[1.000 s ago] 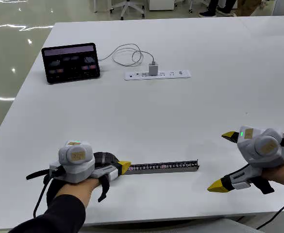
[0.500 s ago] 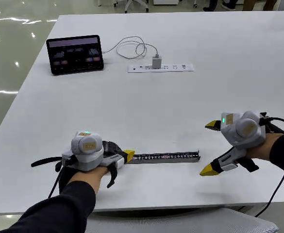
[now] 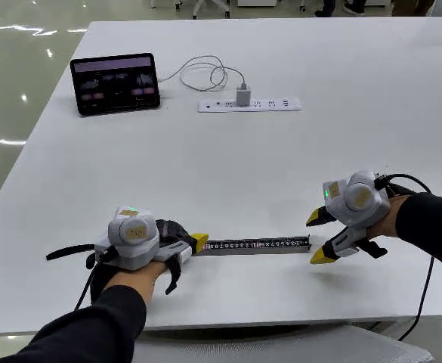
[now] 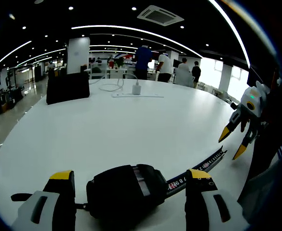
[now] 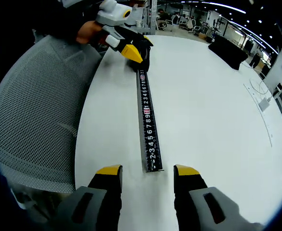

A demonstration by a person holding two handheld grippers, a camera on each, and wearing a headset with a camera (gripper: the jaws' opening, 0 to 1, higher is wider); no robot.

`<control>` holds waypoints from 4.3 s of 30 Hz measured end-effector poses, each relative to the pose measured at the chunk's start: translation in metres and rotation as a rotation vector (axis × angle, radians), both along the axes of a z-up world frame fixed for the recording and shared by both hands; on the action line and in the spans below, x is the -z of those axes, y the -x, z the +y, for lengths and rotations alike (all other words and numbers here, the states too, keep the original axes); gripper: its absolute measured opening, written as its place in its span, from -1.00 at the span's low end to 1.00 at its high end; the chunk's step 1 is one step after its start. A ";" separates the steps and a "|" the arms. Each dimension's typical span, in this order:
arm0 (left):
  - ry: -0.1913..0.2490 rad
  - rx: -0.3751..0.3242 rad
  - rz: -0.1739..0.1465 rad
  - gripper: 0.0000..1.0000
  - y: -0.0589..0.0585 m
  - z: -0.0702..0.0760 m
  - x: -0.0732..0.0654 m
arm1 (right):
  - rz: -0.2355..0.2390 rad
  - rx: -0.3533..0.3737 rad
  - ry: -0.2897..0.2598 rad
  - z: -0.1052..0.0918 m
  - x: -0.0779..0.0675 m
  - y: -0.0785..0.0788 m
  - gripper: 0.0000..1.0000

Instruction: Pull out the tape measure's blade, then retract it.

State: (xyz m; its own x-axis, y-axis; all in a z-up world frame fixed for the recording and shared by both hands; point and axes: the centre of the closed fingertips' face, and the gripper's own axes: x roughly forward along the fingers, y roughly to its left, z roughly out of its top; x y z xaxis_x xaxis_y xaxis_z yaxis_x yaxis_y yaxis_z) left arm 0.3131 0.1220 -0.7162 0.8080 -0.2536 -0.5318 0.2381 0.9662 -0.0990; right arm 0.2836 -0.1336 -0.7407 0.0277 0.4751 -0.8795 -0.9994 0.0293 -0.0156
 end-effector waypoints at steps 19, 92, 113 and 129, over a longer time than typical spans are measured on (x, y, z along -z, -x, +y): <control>0.006 -0.022 0.018 0.78 0.000 0.003 0.002 | 0.039 -0.025 0.052 0.002 0.019 -0.007 -0.72; -0.073 -0.028 0.090 0.27 0.002 0.005 0.013 | 0.047 0.089 0.067 0.014 0.021 -0.008 -0.81; -0.070 -0.028 0.090 0.27 0.002 0.005 0.012 | 0.051 0.075 0.061 0.024 0.020 -0.008 -0.80; -0.066 -0.028 0.091 0.27 0.002 0.005 0.012 | 0.049 0.069 0.055 0.033 0.020 -0.007 -0.79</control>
State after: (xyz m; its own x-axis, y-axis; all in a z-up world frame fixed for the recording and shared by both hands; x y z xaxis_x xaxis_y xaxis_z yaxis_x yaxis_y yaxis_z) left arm 0.3106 0.1267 -0.7285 0.7617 -0.1940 -0.6182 0.2040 0.9774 -0.0553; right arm 0.2908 -0.1011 -0.7611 0.0152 0.4245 -0.9053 -0.9947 0.0982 0.0293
